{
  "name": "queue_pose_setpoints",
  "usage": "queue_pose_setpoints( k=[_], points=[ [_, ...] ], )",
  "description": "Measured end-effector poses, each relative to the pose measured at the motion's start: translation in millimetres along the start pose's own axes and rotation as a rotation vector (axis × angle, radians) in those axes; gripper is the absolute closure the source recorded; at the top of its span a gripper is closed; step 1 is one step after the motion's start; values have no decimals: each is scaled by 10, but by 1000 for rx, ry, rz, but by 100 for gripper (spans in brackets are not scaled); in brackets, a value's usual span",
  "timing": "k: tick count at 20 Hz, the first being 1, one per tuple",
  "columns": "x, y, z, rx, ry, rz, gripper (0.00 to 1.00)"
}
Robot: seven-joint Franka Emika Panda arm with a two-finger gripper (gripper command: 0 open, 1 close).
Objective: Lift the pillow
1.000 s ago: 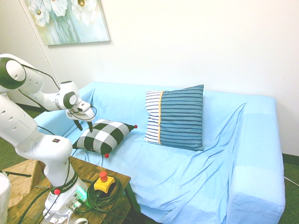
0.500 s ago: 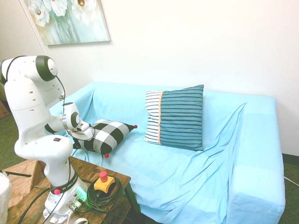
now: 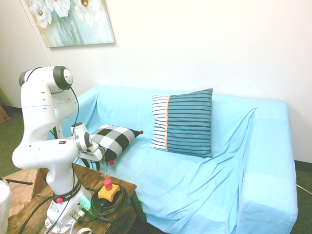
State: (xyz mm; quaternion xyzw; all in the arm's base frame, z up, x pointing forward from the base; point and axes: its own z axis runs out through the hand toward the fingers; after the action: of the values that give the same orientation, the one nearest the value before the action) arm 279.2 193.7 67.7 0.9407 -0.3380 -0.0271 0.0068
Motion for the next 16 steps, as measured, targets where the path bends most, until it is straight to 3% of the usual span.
queue_pose_setpoints(
  k=[11,16],
  points=[
    [500,-411,-245,61,74,39,0],
    [726,-781,-725,91,111,43,0]
  ],
)
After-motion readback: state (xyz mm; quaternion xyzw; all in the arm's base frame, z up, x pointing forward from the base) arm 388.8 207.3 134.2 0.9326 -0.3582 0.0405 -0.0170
